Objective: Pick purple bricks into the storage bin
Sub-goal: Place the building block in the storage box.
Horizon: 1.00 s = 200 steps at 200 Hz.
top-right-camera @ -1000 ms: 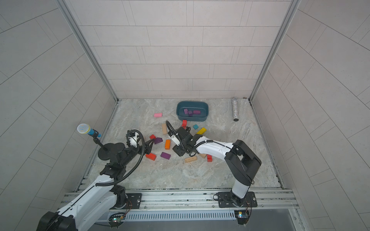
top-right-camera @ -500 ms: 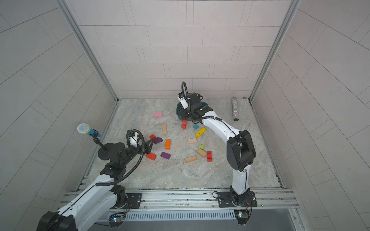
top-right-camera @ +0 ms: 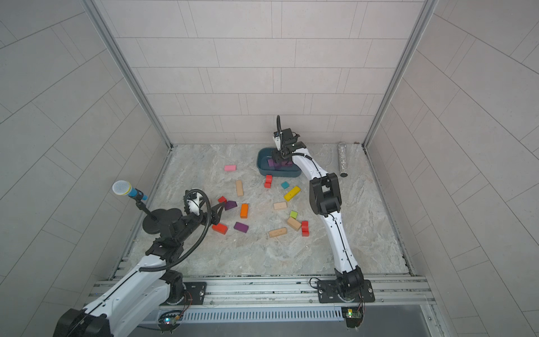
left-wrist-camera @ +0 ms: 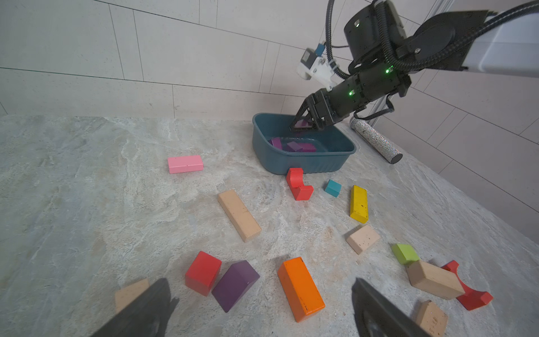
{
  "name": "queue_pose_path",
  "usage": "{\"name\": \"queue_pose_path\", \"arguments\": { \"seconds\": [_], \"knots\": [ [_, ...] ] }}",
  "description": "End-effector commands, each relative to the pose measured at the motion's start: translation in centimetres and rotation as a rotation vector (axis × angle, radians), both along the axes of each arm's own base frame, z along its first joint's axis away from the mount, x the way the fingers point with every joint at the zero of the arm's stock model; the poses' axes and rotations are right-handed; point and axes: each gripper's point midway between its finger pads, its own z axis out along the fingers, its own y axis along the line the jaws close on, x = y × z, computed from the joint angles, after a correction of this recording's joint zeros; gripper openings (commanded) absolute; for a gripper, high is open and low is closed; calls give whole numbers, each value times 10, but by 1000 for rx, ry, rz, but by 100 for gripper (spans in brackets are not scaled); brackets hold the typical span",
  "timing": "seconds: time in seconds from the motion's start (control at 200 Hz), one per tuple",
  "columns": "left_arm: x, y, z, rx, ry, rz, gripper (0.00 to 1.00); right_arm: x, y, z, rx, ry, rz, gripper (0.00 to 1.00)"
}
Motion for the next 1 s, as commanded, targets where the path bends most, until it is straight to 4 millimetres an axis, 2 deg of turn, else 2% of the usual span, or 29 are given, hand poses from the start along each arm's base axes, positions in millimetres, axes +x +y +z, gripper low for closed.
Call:
{"name": "queue_pose_path", "arguments": {
  "seconds": [0.0,0.135,0.315,0.535,0.801,0.996],
  "knots": [
    [3,-2,11,-4,-31,-2,100,-6,1,3,26,36,-6,51],
    [2,-2,10,-2,-28,-2,100,-6,-1,-9,22,60,-8,52],
    [3,-2,11,-3,-30,-2,100,-9,-3,-19,18,76,-9,62],
    [2,-2,11,-3,-28,-3,100,-9,-3,-11,17,64,4,76],
    [2,-2,10,-3,-25,-5,100,-17,2,23,26,18,39,81],
    [3,-2,10,-1,-26,-2,100,-45,18,75,17,-81,105,82]
  ]
}}
